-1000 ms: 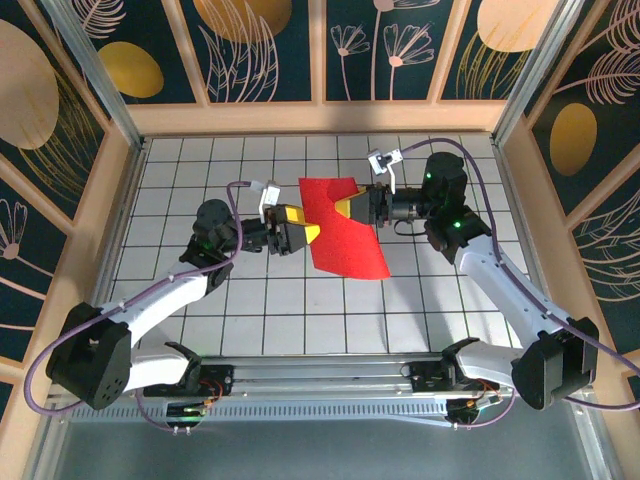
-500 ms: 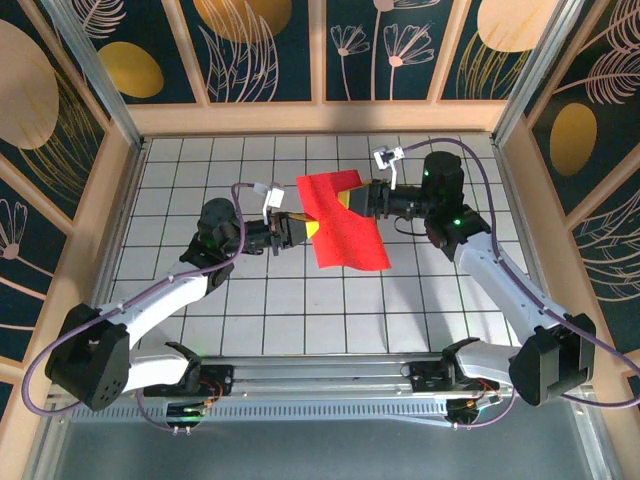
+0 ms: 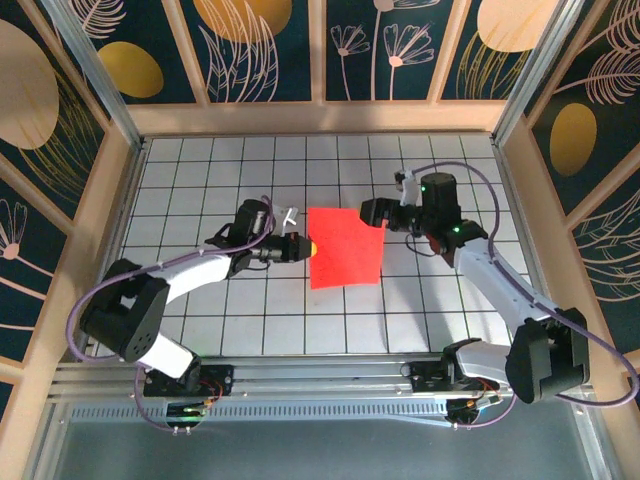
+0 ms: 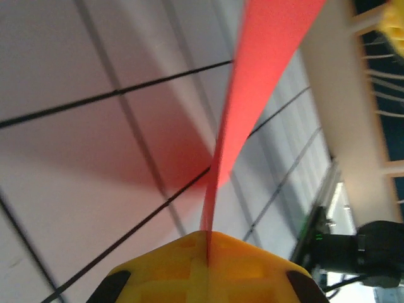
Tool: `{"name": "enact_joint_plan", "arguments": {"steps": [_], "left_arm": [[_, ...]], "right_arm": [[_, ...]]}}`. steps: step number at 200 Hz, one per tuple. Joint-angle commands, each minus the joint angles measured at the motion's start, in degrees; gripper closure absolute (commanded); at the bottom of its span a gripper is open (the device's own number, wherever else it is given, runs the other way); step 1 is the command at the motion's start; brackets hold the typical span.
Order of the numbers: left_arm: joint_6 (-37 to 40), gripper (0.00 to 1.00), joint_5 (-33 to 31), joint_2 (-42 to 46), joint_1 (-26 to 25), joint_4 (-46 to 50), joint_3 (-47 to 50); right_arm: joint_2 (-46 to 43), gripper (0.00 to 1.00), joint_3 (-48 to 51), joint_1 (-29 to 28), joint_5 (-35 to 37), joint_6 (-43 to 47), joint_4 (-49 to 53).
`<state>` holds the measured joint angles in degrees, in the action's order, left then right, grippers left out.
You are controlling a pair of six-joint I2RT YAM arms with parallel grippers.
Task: Fold a paper plane with a square sheet of paper (fold left side to right side)
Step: Place a square sheet of paper at the center of the table, then first fold in half a square sheet of paper at the center of the table.
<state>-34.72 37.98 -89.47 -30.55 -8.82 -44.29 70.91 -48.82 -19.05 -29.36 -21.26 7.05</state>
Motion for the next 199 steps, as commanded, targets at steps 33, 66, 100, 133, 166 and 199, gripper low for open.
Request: {"name": "enact_joint_plan", "arguments": {"steps": [33, 66, 100, 133, 166, 199], "left_arm": [[5.37, 1.00, -7.84, -6.47, -0.04, 14.24, -3.51], [6.96, 1.00, -9.38, -6.55, 0.25, 16.75, -3.79], [10.00, 1.00, -10.65, -6.07, 0.65, 20.84, -5.22], [12.57, 1.00, -10.88, -5.71, 1.93, 24.02, -6.66], [15.17, 1.00, -10.85, -5.79, 3.11, 27.02, -8.13], [16.75, 1.00, -10.53, -6.93, 3.26, 28.54, -9.35]], "right_arm": [[5.59, 0.58, 8.37, -1.15, -1.06, -8.83, -8.88], [12.85, 0.75, 8.33, -3.90, -0.16, -8.74, -8.58], [19.20, 0.84, 5.44, -6.26, 2.58, -7.23, -7.06], [23.85, 0.86, 3.26, -6.70, 4.34, -6.31, -6.11], [25.91, 0.86, 1.60, -7.39, 5.98, -5.12, -5.01], [27.41, 0.86, 1.54, -7.92, 4.89, -4.85, -5.03]]}}
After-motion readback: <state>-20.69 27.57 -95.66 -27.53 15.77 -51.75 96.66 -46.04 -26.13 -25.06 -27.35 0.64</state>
